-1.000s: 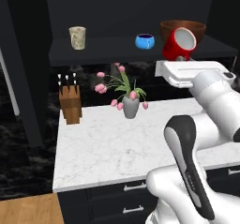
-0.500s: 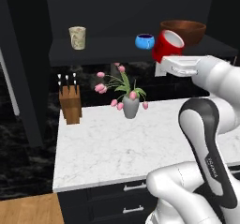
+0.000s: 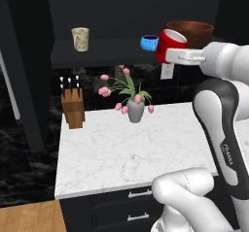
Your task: Gather all objects into one cabinet and sort the glasses and bowls to opposite sides.
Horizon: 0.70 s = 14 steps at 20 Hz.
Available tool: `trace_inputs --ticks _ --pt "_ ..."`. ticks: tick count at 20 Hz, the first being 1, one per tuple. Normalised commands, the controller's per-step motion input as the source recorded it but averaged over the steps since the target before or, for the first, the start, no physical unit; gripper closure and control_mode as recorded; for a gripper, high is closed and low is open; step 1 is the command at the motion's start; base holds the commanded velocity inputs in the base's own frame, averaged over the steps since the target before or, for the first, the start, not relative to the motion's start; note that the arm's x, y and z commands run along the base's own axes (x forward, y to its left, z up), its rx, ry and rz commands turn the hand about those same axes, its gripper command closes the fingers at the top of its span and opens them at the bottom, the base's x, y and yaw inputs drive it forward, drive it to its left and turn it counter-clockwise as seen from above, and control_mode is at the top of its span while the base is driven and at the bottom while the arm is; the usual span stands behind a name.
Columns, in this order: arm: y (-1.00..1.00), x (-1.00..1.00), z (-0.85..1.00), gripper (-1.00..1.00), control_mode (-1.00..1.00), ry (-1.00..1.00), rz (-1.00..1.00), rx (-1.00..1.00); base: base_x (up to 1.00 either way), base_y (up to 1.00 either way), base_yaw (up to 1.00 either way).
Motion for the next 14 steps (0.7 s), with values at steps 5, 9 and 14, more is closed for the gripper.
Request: trace_inputs --ticks 5,9,14 --pt "0.12 0.07 -0.04 1.0 -1.0 0.08 0.0 -0.08 0.0 0.0 0.0" --pt "0.16 0.09 -0.08 1.0 -1.0 0.06 0.0 -0.1 0.0 0.0 0.0" --pt "0.16 0.17 -0.01 1.0 -1.0 0.03 0.0 -0.08 0.0 0.0 0.0"
